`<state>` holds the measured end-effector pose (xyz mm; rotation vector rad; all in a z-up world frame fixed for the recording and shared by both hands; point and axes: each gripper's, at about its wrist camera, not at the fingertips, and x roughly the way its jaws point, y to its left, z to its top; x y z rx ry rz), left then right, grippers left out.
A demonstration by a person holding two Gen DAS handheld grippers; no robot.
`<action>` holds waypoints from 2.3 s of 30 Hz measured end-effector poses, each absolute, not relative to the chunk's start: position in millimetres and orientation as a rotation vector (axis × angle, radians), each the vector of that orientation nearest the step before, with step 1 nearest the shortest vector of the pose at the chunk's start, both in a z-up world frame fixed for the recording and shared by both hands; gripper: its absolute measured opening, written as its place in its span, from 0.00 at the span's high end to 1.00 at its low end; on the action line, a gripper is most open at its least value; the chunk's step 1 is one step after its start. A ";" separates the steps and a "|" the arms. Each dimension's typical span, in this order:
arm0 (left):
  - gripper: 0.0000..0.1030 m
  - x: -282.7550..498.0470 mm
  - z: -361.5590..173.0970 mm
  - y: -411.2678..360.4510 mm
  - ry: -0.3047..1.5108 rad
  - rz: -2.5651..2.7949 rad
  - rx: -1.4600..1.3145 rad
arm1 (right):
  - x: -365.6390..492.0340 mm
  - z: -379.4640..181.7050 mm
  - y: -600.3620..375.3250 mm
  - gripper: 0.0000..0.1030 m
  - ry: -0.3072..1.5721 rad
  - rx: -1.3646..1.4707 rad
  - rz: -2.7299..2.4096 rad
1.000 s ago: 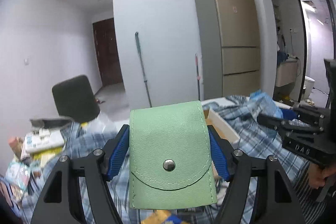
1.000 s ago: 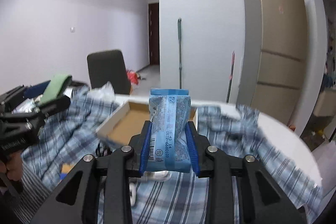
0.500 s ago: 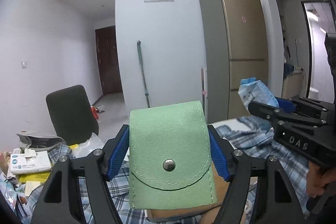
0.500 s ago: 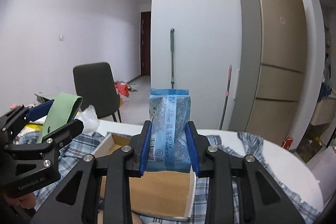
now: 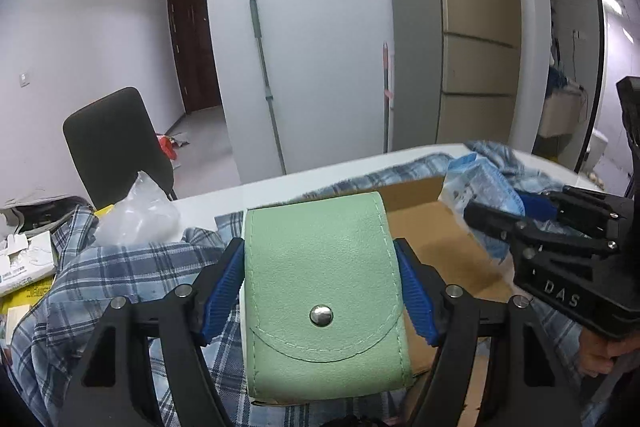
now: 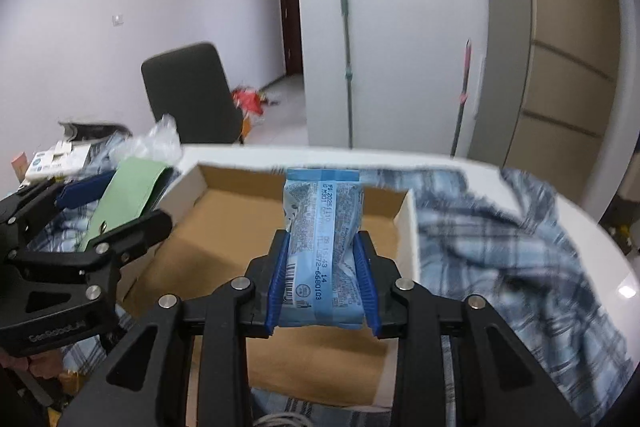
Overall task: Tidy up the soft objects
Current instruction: 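Carry both items over the cardboard box and release them inside, then grasp the white plush toy with the right gripper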
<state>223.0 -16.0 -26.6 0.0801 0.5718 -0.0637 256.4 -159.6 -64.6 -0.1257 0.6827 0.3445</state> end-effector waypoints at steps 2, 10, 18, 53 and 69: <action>0.29 224.7 -34.6 -17.8 0.591 -0.064 0.087 | 257.2 -72.8 -157.0 0.70 0.711 -0.132 0.352; 0.19 239.2 -56.5 -4.4 0.676 -0.066 0.055 | 260.9 -90.0 -152.5 0.59 0.768 -0.128 0.373; 0.13 236.0 -51.2 -0.2 0.657 -0.039 0.045 | 258.7 -77.2 -157.5 0.31 0.718 -0.126 0.339; 0.00 11.0 45.2 26.5 0.319 -0.041 -0.021 | 89.4 19.3 -166.8 0.31 0.468 -0.146 0.433; 0.00 13.6 -6.9 29.1 0.383 -0.041 -0.011 | 94.1 -49.1 -159.8 0.30 0.633 -0.197 0.497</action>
